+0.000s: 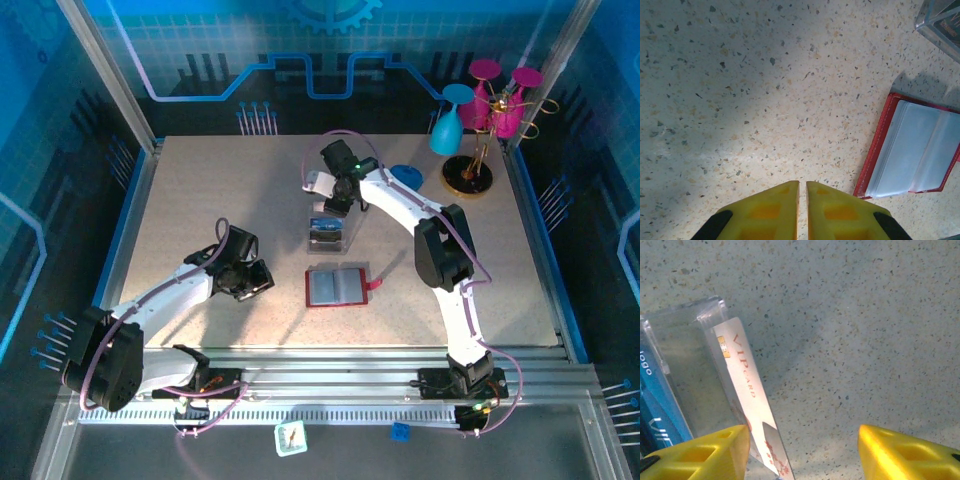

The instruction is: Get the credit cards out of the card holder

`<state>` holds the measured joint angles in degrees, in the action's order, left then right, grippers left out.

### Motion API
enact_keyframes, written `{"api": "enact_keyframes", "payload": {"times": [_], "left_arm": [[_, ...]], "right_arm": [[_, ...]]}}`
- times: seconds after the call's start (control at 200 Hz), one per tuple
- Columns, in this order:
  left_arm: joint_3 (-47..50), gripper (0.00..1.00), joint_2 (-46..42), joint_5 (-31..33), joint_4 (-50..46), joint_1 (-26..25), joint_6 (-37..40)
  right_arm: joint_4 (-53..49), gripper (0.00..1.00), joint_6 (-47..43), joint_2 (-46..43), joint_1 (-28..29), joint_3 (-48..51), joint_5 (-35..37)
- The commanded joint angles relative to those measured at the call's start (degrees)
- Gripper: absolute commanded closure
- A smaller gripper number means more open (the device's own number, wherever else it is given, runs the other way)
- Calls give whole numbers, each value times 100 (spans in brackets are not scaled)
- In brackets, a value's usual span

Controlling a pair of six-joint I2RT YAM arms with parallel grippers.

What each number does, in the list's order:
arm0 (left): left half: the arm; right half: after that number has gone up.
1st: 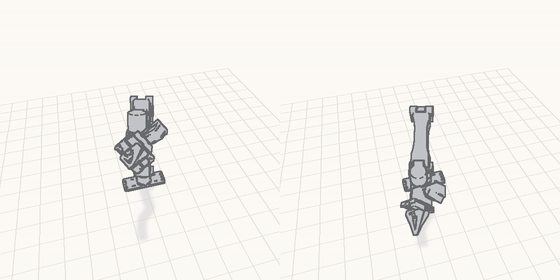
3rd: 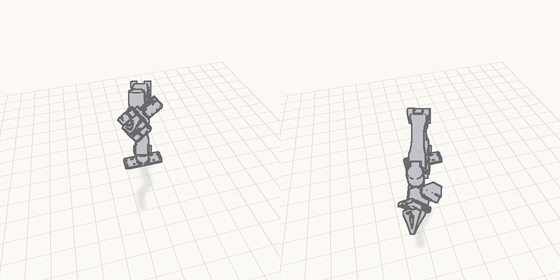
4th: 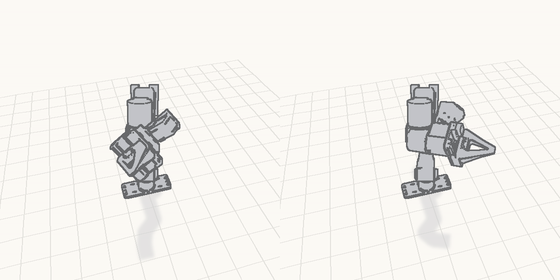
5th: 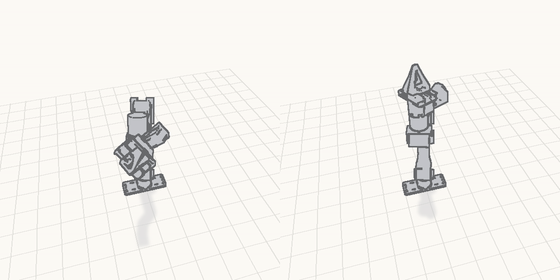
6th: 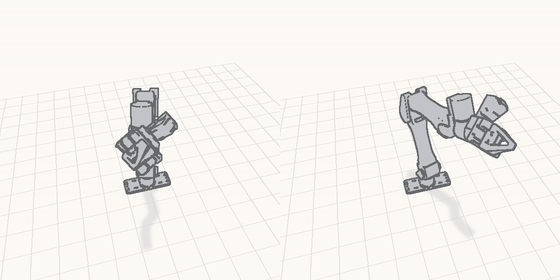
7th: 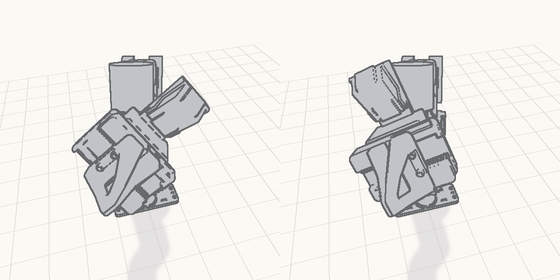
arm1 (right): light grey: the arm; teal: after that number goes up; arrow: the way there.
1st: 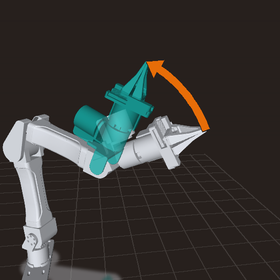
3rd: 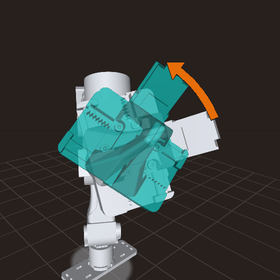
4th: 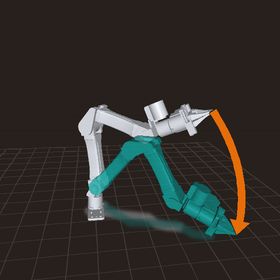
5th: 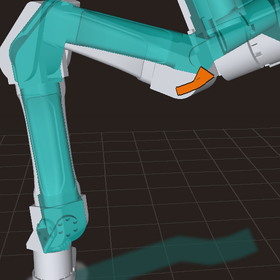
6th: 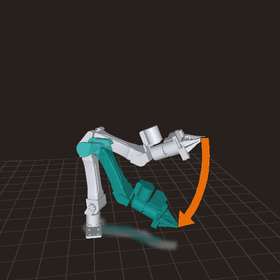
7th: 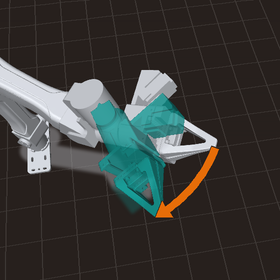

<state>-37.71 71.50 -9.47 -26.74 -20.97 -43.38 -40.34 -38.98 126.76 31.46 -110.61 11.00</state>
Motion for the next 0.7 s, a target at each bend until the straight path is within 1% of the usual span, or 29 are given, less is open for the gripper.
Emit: {"api": "enact_keyframes", "payload": {"times": [0.0, 0.325, 0.695], "left_arm": [[-52, 88, -128, -124, -87, 51, 17], [1, 88, -215, -120, -69, 49, -15], [45, 88, -294, -107, -86, 49, -22]], "right_arm": [[-185, 41, 14, 28, -24, -154, -241], [231, 40, 303, -283, -105, -152, -290], [167, 40, 460, 62, -246, -607, -229]]}}
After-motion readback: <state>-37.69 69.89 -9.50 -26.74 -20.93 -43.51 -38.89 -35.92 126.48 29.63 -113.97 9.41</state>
